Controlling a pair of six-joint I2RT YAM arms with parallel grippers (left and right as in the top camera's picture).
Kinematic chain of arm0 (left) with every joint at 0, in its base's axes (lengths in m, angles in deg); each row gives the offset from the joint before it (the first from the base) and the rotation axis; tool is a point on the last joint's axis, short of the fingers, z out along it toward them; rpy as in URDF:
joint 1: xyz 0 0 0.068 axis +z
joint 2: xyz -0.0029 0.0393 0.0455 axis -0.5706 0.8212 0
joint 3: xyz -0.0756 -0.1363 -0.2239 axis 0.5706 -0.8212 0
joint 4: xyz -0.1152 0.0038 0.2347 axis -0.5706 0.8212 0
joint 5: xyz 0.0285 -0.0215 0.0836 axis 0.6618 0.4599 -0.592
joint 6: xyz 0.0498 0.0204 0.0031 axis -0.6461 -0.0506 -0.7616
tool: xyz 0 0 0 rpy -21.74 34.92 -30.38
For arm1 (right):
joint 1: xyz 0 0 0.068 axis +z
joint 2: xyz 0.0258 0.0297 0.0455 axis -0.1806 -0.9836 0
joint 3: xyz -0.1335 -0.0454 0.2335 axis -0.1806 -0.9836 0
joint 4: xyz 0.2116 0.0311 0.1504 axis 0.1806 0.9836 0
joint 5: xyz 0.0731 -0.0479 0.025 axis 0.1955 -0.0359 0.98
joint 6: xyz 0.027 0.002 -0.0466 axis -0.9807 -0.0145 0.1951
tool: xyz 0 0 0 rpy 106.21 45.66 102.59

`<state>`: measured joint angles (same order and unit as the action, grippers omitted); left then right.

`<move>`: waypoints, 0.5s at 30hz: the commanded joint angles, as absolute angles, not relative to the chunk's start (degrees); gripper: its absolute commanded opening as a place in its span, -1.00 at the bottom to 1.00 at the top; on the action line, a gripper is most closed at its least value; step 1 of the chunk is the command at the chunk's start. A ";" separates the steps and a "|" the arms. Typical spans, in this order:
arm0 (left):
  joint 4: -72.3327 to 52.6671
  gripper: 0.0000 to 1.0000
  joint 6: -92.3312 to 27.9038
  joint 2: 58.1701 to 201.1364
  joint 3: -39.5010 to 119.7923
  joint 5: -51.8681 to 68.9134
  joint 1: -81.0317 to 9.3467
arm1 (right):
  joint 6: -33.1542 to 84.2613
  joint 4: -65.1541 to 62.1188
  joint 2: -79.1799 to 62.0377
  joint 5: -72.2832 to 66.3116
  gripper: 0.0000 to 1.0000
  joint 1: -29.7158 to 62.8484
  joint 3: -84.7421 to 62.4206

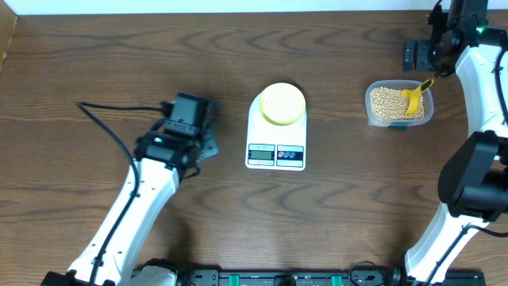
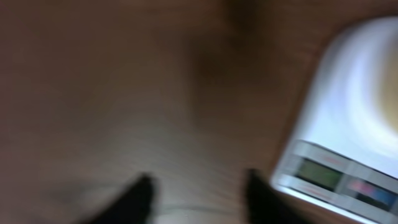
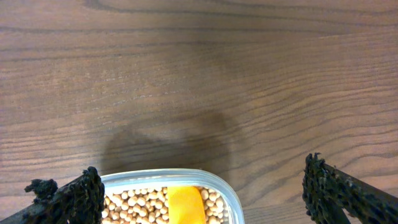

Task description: Scoop item into bowl and weigh 50g on scale

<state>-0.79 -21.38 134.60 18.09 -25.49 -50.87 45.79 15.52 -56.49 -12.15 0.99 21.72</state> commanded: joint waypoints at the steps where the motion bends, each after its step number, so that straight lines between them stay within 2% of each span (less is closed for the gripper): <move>1: 0.91 0.95 -21.93 135.28 17.37 -32.68 -46.54 | 45.73 15.39 -56.97 -12.55 0.99 1.23 22.47; 15: 0.89 0.95 -21.93 135.28 17.06 -32.68 -44.22 | 45.73 15.41 -56.97 -12.55 0.99 1.23 22.47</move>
<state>0.71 -21.41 134.87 17.76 -31.41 -44.49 45.79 15.52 -56.49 -12.15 0.99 21.72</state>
